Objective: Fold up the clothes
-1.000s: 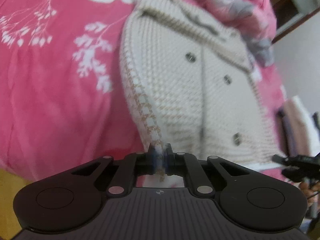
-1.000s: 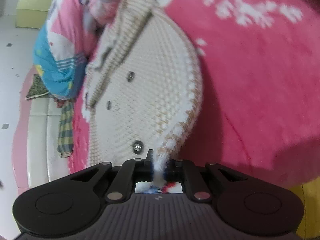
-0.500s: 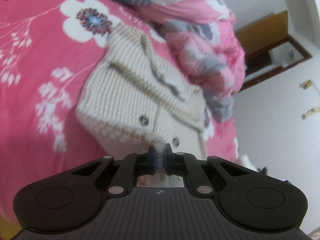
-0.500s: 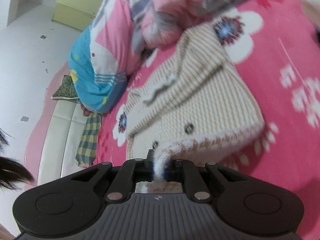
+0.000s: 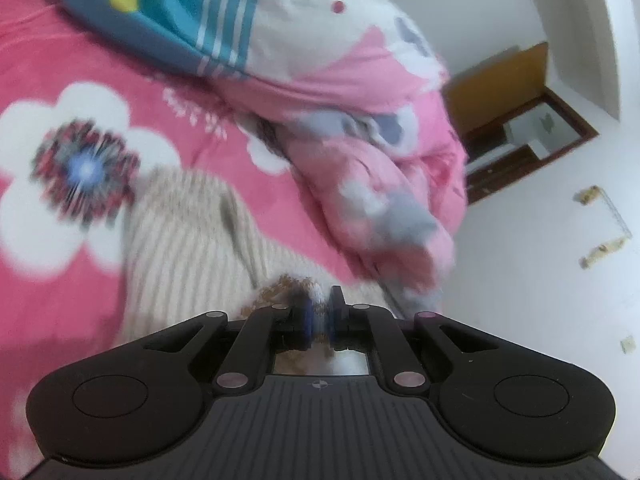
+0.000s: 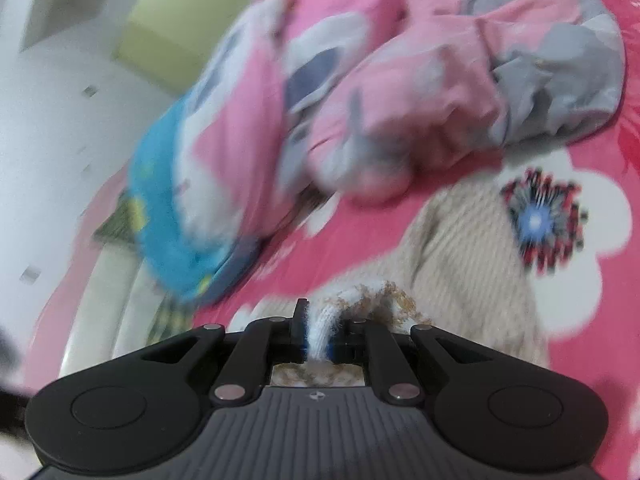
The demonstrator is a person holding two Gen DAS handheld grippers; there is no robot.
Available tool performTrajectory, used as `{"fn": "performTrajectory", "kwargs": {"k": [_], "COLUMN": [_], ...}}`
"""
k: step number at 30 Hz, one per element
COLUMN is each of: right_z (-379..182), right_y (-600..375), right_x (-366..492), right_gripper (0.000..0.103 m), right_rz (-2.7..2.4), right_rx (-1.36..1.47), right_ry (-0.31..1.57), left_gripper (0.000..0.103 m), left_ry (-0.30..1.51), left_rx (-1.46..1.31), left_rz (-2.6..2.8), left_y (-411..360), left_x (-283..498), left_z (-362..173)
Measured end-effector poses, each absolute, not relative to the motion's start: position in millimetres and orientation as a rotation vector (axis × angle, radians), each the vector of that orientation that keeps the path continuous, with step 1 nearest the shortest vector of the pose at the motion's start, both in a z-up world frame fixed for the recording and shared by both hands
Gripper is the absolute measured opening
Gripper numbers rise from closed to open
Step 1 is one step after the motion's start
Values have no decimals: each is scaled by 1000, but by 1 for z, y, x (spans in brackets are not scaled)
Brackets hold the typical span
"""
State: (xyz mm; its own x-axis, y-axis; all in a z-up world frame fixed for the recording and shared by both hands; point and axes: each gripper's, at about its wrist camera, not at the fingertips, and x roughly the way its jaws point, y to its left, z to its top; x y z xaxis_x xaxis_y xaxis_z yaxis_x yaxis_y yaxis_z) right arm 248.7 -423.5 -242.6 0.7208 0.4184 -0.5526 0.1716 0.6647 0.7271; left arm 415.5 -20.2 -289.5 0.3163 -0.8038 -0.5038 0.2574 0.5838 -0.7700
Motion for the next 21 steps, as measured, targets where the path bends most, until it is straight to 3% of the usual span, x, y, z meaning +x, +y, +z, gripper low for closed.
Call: {"fn": "performTrajectory", "kwargs": {"k": [2, 4, 7, 9, 13, 17, 21], "right_z": [-279, -325, -375, -379, -364, -334, -328], "right_y": [-439, -455, -470, -470, -467, -465, -464], "right_x": [287, 314, 314, 299, 271, 264, 279], "right_gripper": [13, 15, 18, 21, 29, 49, 49], "right_rz": [98, -23, -151, -142, -133, -149, -154], "right_rx": [890, 949, 1128, 1183, 1156, 918, 708], "right_ry": [807, 867, 842, 770, 705, 765, 857], "left_gripper": [19, 20, 31, 37, 39, 46, 50], "left_ry": [1088, 1158, 1128, 1071, 1037, 1029, 1030], "left_rx": [-659, -698, -837, -890, -806, -530, -292], "left_rz": [-691, -609, -550, -566, -620, -708, -716], "left_y": [-37, -49, -40, -30, -16, -27, -47], "left_x": [455, 487, 499, 495, 483, 466, 455], "left_z": [-322, -357, -379, -376, -362, -345, -345]}}
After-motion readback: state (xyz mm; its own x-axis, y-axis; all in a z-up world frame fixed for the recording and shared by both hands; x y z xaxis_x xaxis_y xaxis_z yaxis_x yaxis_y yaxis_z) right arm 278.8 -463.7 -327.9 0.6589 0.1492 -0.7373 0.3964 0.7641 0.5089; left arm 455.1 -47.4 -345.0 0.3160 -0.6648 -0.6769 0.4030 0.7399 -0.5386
